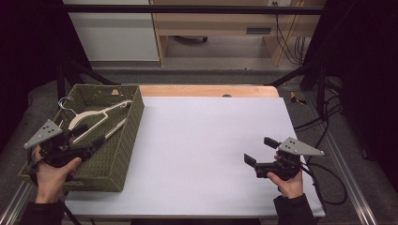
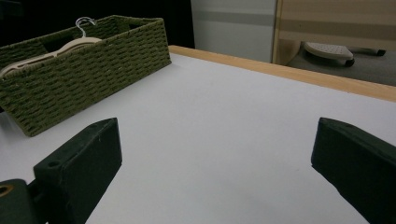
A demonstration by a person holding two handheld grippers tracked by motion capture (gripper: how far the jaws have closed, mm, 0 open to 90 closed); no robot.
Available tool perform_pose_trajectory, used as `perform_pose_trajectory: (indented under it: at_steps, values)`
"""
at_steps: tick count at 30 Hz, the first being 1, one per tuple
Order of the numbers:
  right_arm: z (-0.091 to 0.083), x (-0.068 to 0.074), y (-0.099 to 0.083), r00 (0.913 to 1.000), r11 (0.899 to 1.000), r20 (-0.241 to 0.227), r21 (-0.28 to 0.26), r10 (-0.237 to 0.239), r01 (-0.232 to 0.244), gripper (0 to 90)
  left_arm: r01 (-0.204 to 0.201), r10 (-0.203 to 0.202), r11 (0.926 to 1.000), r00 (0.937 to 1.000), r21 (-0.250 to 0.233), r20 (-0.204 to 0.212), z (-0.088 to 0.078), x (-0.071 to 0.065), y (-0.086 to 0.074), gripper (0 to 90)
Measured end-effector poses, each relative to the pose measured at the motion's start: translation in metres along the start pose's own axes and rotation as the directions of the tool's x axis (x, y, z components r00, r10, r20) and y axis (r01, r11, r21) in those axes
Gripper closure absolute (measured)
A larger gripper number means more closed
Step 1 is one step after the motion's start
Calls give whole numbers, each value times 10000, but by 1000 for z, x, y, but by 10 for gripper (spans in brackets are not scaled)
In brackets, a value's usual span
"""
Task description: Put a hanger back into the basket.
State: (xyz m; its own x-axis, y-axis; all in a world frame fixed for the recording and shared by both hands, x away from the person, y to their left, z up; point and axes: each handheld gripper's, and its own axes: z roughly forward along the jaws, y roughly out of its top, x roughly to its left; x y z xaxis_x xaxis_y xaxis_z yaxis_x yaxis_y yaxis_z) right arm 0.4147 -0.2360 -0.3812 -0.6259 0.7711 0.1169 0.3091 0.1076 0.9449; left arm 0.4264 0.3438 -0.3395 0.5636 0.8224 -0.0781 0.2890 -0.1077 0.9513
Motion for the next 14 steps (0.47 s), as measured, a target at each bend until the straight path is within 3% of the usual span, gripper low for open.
perform_pose_trajectory:
  at_steps: [1,3,4,7,14]
  values:
    - [-1,0,0,10000,10000,-67,-11,-41,41,23,0,0,10000,10000,0,0,0,0,0,122]
    - [-1,-1,0,9999,9999,-66,-54,-102,102,21,-41,40,10000,9988,12,489,8,-16,-4,96]
    - [-1,-1,0,9999,9999,-66,-54,-102,102,21,-41,40,10000,9988,12,489,8,-16,-4,90]
    - [-3,-1,0,10000,10000,-42,-96,-16,15,20,-273,252,9993,9967,264,771,21,-34,-10,84]
    - [-6,-3,-1,10000,9998,-17,-149,-92,92,20,-457,415,9981,9946,420,953,31,-44,-18,84]
